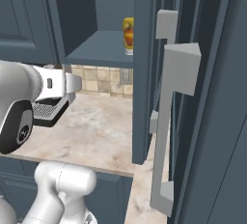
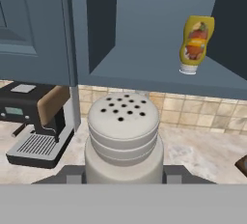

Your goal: Take 2 condiments from the cabinet and move them on the counter near the stove.Make sure the condiments are lined up with each other, next to each other.

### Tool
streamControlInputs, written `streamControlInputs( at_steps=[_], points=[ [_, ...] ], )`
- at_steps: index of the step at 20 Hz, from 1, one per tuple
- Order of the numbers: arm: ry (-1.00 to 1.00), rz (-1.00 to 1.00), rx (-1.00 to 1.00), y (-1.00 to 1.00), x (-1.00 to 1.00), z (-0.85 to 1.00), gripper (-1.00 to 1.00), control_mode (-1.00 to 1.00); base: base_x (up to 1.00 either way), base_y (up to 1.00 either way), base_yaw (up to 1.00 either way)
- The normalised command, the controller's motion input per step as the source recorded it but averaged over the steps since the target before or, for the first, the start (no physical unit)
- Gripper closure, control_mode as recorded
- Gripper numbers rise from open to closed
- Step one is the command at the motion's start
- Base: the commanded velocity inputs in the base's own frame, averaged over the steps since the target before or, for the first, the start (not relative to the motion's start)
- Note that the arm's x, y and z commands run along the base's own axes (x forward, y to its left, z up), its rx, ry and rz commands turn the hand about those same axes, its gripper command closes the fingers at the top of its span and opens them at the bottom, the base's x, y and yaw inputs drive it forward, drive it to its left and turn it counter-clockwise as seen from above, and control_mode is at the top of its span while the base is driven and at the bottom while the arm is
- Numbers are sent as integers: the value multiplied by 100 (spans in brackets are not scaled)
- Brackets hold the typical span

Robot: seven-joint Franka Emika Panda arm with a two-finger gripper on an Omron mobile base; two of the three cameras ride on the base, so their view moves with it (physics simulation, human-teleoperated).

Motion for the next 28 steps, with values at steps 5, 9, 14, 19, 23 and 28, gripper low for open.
streamControlInputs(
  at_steps=[5,9,14,19,23,28],
  points=[
    [0,0,0,0,-1,0,100,100,-4,0,0],
    [0,0,0,0,0,0,100,100,-32,9,0],
    [0,0,0,0,0,0,100,100,-62,30,0],
    [0,0,0,0,0,0,100,100,-56,55,0],
    [0,0,0,0,0,0,100,100,-1,78,0],
    [0,0,0,0,0,0,100,100,0,91,0]
  ],
)
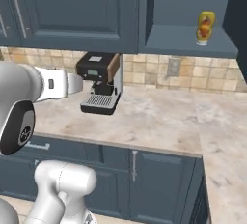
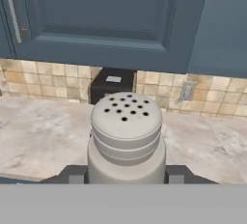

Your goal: Take 2 condiments from the cabinet and move them on the counter near the stove.Make sure the condiments are lined up with each other, next to each other.

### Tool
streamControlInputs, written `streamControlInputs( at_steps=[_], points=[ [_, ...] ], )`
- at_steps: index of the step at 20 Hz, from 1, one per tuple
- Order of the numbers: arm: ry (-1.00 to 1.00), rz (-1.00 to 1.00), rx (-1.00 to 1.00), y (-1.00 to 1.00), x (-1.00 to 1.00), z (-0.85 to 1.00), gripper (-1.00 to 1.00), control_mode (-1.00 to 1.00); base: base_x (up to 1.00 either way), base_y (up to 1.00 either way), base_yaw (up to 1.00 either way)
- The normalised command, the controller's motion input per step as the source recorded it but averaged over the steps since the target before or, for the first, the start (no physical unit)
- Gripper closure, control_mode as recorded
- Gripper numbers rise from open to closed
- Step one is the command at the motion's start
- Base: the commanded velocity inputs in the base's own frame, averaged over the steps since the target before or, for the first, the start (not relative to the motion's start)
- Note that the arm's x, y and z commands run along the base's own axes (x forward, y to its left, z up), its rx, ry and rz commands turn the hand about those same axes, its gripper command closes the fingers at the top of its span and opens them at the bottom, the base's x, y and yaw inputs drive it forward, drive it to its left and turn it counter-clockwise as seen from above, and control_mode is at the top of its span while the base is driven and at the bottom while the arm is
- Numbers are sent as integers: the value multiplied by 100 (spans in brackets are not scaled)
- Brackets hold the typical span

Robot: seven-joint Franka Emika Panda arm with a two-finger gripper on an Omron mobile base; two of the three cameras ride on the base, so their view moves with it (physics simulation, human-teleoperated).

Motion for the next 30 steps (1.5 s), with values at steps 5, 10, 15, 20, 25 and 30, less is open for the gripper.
streamControlInputs(
  at_steps=[5,10,15,20,25,30],
  points=[
    [0,0,0,0,0,0,100,100,-21,81,12],
    [0,0,0,0,0,0,100,100,-61,22,43],
    [0,0,0,0,0,0,100,100,-69,0,64],
    [0,0,0,0,0,0,100,100,-67,0,74],
    [0,0,0,0,0,0,100,100,-28,17,74],
    [0,0,0,0,0,0,100,100,-11,34,71]
  ],
)
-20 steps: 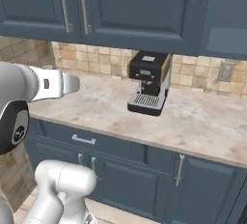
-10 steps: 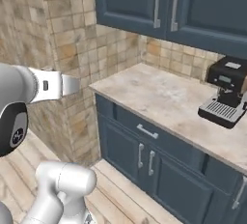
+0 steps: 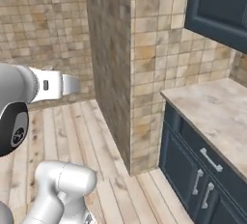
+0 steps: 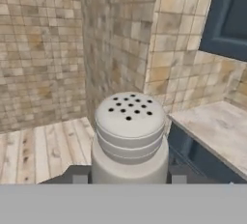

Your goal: Take 2 condiments from the cabinet and move them on the counter near the stove.Make sure the condiments are lined up with each other, next to each other.

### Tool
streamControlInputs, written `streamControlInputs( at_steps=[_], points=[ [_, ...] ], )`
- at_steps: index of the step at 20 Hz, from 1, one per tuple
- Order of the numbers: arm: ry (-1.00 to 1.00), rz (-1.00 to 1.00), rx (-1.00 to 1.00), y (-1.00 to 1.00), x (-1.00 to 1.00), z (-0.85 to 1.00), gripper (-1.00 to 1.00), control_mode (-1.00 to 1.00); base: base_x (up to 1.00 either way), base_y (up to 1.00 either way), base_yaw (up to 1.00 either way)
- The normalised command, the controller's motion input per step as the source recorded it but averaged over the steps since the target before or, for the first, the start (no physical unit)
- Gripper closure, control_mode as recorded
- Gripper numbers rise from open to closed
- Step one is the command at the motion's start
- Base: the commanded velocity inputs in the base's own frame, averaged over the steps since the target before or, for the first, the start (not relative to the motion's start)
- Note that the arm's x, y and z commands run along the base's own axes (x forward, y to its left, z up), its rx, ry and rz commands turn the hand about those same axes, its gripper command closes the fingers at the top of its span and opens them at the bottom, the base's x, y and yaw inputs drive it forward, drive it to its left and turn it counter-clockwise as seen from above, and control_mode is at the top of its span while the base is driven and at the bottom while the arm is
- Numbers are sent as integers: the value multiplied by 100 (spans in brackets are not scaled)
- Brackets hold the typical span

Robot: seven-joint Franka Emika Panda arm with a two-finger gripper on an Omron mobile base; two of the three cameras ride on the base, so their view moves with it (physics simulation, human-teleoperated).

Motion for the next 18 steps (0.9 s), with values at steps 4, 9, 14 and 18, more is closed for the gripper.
streamControlInputs(
  at_steps=[4,9,14,18],
  points=[
    [0,0,0,0,0,0,100,100,-13,13,71],
    [0,0,0,0,0,0,100,100,-18,0,72],
    [0,0,0,0,0,0,100,100,-14,0,72],
    [0,0,0,0,0,0,100,100,-4,0,69]
  ],
)
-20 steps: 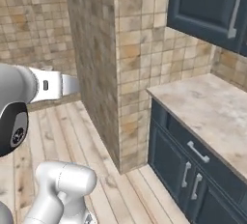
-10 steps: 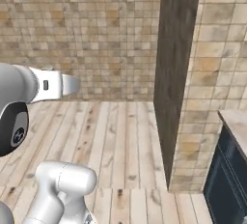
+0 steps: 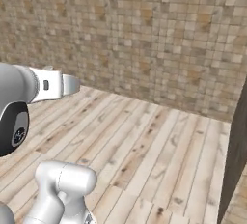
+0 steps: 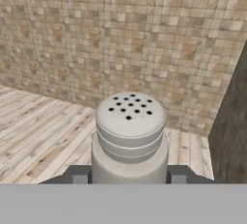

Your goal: Take 2 condiments from the cabinet and move them on the counter near the stove.Make sure the condiments are lined up with each other, next to each other.

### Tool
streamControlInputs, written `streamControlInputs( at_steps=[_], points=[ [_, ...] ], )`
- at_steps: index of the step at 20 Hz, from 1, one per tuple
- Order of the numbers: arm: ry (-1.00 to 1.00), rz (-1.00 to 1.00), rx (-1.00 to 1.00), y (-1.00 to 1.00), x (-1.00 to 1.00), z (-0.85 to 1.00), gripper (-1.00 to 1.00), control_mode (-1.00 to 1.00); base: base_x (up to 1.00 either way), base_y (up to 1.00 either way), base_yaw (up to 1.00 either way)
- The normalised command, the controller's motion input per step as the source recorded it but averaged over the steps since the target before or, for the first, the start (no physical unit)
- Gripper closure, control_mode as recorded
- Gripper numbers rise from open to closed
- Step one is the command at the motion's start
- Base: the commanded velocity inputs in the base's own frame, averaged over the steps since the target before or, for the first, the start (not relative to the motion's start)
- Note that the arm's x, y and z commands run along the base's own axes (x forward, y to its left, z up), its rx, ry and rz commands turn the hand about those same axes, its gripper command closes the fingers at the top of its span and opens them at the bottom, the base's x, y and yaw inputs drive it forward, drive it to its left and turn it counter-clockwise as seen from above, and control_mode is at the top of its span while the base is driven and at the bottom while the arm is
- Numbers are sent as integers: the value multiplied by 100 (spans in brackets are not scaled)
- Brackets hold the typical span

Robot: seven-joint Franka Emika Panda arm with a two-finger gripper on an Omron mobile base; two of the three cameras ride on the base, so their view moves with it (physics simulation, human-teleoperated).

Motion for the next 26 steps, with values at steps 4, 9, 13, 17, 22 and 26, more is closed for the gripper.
streamControlInputs(
  at_steps=[4,9,13,17,22,26],
  points=[
    [0,0,0,0,0,0,100,100,-7,0,67],
    [0,0,0,0,0,0,100,100,-5,0,64],
    [0,0,0,0,0,0,100,100,0,0,61],
    [0,0,0,0,0,0,100,100,0,0,60],
    [0,0,0,0,0,0,100,100,0,0,59],
    [0,0,0,0,0,0,100,100,0,0,53]
  ],
)
